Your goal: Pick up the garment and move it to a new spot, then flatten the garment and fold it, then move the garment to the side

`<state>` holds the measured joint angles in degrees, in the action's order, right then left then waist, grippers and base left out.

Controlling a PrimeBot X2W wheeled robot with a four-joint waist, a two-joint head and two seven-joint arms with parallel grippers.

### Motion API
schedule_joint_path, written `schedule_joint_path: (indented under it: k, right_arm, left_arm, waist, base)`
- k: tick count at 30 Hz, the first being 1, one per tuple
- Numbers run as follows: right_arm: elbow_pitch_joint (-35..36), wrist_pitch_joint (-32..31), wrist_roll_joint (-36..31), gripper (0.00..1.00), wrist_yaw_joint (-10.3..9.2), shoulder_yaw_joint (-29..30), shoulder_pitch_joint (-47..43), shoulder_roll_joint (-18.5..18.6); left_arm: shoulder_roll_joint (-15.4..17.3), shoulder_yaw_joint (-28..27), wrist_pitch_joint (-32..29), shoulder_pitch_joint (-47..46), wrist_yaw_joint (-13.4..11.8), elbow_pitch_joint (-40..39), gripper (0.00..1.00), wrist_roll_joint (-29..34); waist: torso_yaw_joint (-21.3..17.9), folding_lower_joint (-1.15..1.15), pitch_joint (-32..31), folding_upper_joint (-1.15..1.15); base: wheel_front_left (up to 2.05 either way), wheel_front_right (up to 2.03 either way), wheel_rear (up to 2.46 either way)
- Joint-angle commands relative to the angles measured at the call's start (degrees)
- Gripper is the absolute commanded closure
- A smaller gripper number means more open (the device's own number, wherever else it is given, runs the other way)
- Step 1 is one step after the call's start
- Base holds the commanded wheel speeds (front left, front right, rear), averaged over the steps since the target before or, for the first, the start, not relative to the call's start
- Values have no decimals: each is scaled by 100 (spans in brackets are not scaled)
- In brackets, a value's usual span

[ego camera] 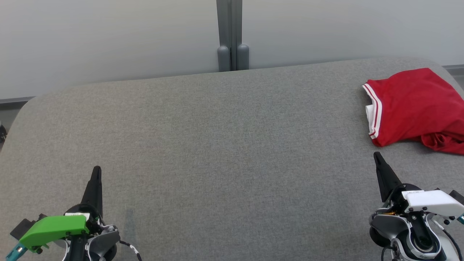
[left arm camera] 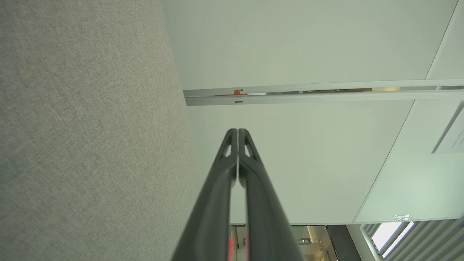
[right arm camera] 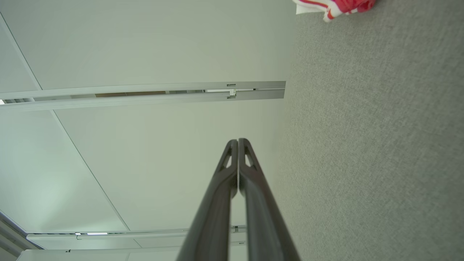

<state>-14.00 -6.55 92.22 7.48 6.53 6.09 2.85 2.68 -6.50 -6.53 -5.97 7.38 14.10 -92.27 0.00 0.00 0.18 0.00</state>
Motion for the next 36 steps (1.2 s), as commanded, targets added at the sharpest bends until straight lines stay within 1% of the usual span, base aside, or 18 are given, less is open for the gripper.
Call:
schedule_joint_path:
  k: [1,36]
  right_arm:
    - [-10,-19,36,100,2,8,36,4]
    - [-10,-18,37,100,2,7,35,4]
  left_arm:
    - [37,-13,-21,-69,31,1,100,-27]
    - [38,-12,-21,-69,30,0,100,-28]
  waist:
    - [0,0,0,0]
    - [0,0,0,0]
  base:
    - [0,0,0]
    - [0,0,0]
